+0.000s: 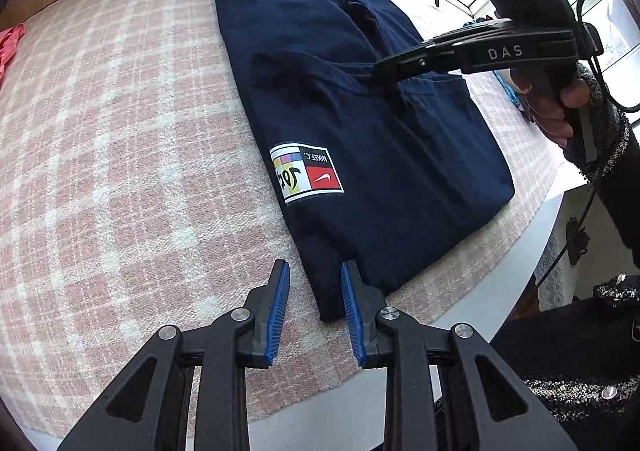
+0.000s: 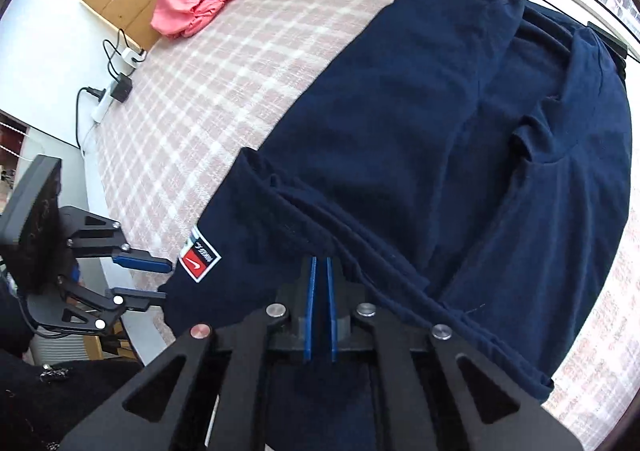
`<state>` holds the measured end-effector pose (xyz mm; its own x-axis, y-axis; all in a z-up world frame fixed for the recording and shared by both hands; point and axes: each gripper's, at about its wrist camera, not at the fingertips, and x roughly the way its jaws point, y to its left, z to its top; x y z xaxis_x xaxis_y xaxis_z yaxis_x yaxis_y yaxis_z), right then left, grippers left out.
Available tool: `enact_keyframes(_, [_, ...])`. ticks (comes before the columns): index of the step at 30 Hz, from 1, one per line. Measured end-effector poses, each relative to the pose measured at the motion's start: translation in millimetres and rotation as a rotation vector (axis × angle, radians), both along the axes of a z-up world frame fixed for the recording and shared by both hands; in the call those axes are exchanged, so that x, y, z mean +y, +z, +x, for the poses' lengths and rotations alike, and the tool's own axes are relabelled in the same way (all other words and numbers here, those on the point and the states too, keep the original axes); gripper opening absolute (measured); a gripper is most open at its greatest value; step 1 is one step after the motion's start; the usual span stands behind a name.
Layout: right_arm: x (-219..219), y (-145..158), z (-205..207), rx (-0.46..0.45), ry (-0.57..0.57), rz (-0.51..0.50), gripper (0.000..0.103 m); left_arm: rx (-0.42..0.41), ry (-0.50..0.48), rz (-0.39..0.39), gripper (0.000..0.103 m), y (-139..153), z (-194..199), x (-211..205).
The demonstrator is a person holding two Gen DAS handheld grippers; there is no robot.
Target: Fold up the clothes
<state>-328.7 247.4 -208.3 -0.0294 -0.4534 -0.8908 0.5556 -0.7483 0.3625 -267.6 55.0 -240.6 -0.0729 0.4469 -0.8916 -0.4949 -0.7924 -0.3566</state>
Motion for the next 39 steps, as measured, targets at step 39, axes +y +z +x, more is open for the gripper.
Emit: enact_keyframes(39, [165.3, -30.7, 148.8, -0.016, -0.360, 0.175, 0.034, 0.071, -0.217, -0.138, 0.016, 12.3, 42.9, 47.3])
